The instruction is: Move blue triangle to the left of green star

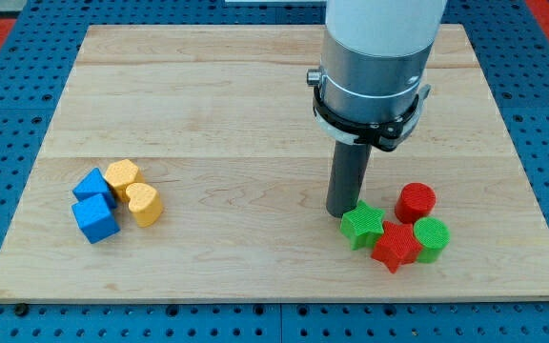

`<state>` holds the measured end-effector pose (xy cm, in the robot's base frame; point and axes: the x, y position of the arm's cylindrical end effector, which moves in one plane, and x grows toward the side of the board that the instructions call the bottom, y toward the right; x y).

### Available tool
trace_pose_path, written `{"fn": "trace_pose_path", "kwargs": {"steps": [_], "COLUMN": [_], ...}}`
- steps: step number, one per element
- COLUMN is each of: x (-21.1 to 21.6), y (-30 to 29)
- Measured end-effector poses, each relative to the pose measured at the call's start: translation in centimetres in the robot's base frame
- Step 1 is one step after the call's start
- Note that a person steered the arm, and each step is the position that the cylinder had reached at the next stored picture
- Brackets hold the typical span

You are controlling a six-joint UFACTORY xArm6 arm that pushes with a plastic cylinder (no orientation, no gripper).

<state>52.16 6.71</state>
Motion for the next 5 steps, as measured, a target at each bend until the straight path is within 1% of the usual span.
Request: {"fn": "trace_pose_path", "kwargs": {"steps": [1, 2, 3, 4, 5], "x": [-0.7, -2.5, -4.8, -5.9, -5.9], "y": [-4.0, -7.8, -14.0, -23.8, -32.9]}}
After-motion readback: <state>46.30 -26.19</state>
